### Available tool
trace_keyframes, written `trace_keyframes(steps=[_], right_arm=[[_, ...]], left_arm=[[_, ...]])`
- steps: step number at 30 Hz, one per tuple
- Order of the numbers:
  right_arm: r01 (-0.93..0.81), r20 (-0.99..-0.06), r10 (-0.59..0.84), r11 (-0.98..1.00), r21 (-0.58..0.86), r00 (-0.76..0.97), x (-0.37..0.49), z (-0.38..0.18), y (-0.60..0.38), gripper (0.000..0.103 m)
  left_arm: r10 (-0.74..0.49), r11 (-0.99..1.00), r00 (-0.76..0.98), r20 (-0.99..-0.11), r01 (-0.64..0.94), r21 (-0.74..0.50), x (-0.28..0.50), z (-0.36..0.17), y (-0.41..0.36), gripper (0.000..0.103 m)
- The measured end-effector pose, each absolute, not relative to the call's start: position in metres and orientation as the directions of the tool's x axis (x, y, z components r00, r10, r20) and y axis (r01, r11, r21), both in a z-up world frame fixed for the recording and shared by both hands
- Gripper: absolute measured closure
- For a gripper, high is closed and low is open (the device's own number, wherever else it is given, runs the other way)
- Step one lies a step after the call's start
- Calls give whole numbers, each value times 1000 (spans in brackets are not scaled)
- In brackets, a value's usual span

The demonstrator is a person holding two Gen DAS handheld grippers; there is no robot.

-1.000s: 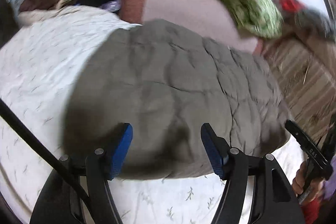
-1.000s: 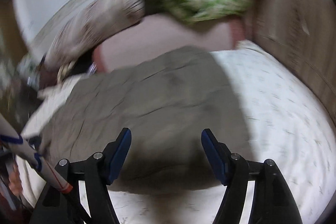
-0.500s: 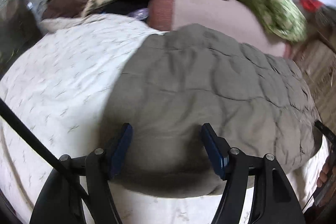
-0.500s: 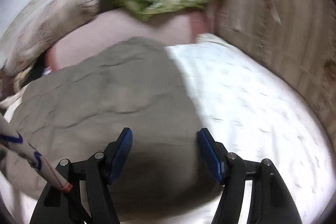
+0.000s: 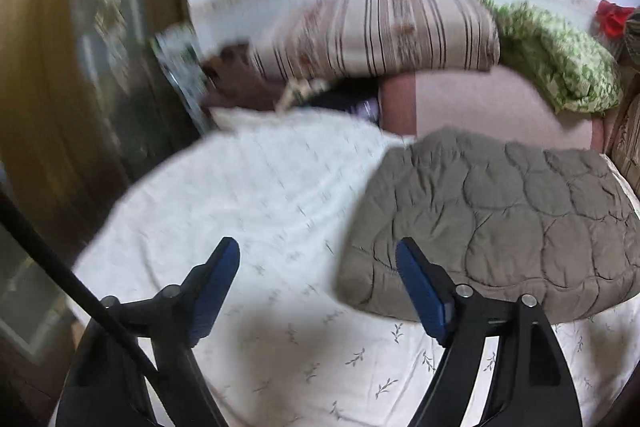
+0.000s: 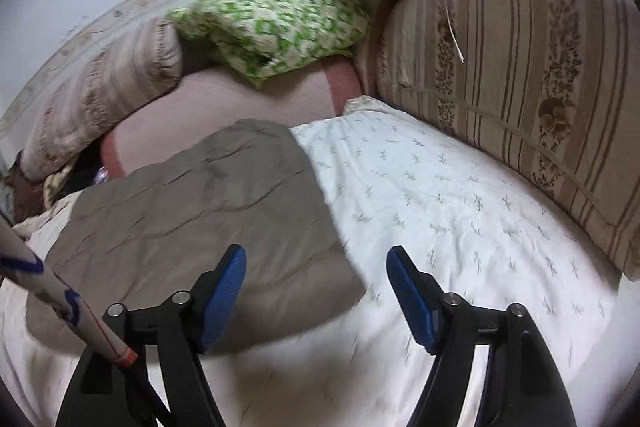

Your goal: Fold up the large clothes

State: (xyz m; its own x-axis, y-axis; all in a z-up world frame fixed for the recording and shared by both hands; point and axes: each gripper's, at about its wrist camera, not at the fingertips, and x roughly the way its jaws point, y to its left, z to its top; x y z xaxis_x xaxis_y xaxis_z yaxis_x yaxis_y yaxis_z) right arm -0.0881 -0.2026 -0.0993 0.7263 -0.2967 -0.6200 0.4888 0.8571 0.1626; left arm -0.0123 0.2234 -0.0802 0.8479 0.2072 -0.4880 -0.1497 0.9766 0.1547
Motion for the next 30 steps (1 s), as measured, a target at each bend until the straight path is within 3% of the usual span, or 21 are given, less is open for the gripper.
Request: trace_keyframes(steps=[4,6,17,22,30], right_arm=[[435,-638,-261,891,129,725,-111,-106,-167,24],[403,-642,-262,912,81,721,-116,-109,-148,24],[363,-638,-308,931,-49,705,-33,-119,-126,24],[370,-705,-348,920,-130,618,24,-162,-133,19],[354,-674,-277,935,-25,684,-8,-128,-133,19]], left_arm=[[239,968,894,-380,-187,170,-47,-63,213,10],[232,968,898,-373,-173,184,-50,-60,207,9],[186,975,817,-546,-86,204,-22,-101,186,9],[173,979,783,-597,-72,189,-15,-112,183,9],[115,991,764,-634,-45,125,-25,-112,176,9]])
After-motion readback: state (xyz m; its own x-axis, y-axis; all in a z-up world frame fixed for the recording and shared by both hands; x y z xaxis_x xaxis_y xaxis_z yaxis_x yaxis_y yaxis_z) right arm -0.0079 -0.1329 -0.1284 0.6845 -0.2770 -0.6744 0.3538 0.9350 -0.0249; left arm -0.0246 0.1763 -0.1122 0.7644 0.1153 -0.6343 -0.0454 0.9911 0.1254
